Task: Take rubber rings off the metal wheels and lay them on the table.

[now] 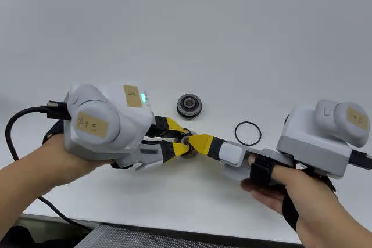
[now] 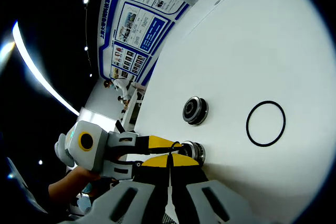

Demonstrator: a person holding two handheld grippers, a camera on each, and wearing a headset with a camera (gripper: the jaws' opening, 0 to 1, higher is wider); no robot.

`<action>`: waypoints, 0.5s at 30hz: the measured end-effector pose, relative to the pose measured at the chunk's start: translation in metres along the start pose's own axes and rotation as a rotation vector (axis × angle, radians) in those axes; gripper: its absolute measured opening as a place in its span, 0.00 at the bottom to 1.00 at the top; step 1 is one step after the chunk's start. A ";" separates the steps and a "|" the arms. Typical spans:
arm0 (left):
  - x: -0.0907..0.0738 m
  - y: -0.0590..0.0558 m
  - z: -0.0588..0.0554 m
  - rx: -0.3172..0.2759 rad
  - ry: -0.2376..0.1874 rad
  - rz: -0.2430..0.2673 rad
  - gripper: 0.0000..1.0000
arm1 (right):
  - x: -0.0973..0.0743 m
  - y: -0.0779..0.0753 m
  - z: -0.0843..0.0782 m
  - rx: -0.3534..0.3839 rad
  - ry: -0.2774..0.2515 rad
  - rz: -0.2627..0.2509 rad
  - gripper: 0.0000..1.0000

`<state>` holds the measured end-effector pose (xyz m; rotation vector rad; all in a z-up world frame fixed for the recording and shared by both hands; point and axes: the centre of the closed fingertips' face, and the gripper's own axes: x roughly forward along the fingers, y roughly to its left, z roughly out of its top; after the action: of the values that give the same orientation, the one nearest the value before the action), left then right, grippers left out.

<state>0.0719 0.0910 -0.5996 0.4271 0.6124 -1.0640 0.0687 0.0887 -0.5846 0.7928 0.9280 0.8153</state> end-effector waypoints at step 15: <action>0.000 0.001 0.000 0.005 0.001 0.006 0.13 | 0.001 -0.002 0.002 0.038 -0.016 -0.014 0.02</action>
<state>0.0731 0.0915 -0.5990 0.4338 0.6084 -1.0597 0.0719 0.0883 -0.5859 0.8235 0.9363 0.7799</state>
